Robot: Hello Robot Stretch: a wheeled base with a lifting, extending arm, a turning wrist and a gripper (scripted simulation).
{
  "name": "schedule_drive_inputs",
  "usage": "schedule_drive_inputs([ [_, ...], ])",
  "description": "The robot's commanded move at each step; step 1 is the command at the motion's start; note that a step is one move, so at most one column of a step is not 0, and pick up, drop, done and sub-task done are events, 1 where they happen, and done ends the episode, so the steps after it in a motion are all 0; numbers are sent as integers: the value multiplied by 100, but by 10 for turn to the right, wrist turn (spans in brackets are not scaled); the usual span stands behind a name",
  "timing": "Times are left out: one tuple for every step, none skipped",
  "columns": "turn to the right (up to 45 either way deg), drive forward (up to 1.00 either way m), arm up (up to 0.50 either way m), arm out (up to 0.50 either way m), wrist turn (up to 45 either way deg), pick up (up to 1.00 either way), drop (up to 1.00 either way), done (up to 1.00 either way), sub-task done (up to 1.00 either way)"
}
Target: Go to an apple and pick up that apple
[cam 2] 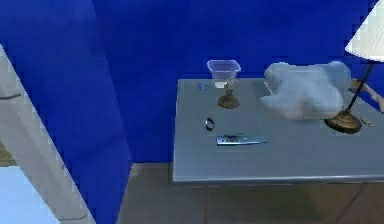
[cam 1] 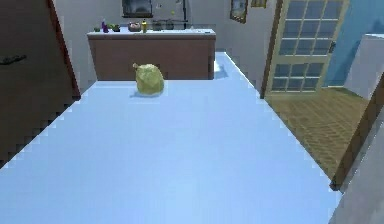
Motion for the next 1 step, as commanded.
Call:
schedule_drive_inputs([
  [-240, 0, 0, 0, 0, 0, 0, 0, 0],
])
